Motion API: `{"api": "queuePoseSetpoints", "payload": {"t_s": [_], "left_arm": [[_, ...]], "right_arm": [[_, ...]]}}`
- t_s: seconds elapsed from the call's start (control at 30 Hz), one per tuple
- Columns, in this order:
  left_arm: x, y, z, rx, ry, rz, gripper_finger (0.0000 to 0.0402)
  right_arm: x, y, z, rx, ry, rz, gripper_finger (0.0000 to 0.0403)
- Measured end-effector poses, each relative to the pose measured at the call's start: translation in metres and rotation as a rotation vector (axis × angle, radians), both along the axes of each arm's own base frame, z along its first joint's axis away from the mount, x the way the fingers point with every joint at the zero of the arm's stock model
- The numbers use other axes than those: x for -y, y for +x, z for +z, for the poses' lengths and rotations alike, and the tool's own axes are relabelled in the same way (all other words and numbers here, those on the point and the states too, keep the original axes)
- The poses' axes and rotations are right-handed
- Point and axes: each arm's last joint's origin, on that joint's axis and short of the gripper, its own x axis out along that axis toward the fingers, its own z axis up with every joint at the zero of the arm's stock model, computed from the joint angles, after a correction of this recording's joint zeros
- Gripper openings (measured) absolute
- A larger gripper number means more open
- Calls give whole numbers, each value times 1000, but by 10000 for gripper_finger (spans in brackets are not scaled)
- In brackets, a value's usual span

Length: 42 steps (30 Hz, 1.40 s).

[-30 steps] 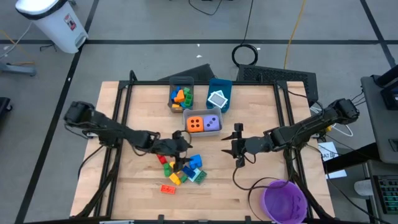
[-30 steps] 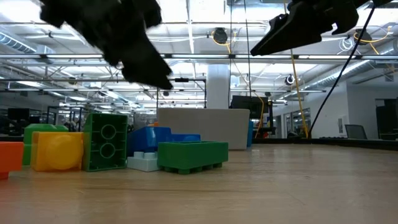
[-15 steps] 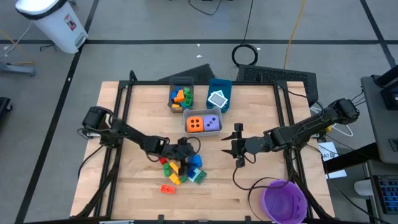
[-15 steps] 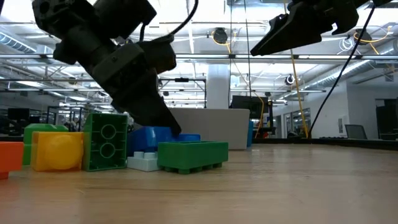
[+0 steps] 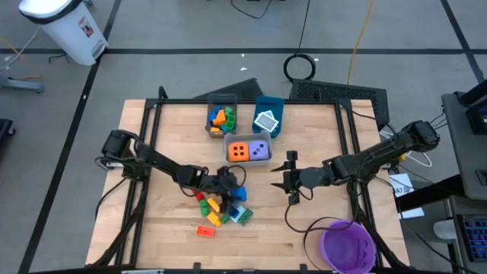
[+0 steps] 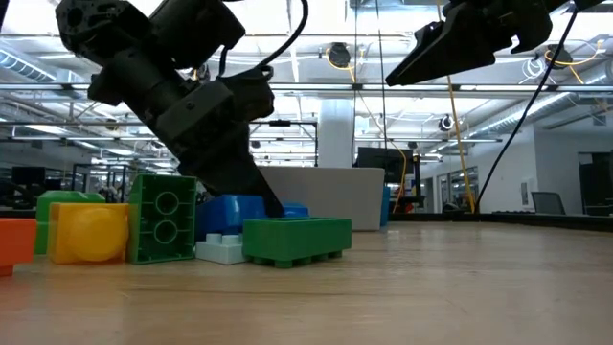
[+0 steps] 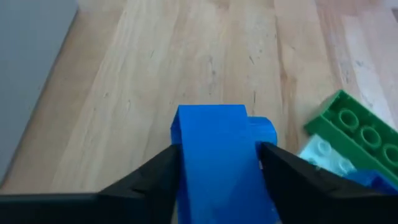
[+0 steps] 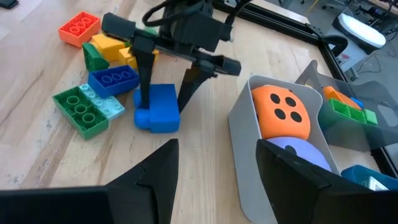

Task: Pick & Place Toys
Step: Put the blue game piece into the black bin

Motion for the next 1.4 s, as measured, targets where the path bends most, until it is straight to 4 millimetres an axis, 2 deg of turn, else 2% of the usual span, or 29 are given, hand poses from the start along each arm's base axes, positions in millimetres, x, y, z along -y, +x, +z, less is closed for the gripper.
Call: {"api": "queuePoseSetpoints", "payload": {"t_s": [0.1, 0.2, 0.4, 0.53, 0.67, 0.8, 0.97, 1.27, 1.4], "left_arm": [[0, -2, 7, 15, 2, -9, 169], [-1, -4, 16, 36, 8, -11, 169], [0, -9, 48, 159, 61, 57, 169], [1, -18, 82, 289, 140, 92, 169], [-9, -33, 119, 421, 190, 259, 169], [-35, -50, 143, 456, 313, 511, 176], [-81, -57, 142, 393, 325, 732, 174], [-173, -53, 110, 290, 247, 1009, 189], [-195, -51, 96, 273, 216, 1047, 219]], "right_arm": [[0, 0, 0, 1, 0, 0, 187], [0, 0, 0, 1, 0, 1, 187], [0, 0, 0, 1, 0, 0, 187], [0, 0, 0, 1, -1, 0, 187], [0, 0, 0, 2, 0, 0, 187], [0, 1, 1, 12, 5, -1, 187], [0, 1, 2, 18, 6, -1, 187], [0, 1, 2, 25, 8, 0, 187], [0, 1, 2, 25, 4, 2, 187]]}}
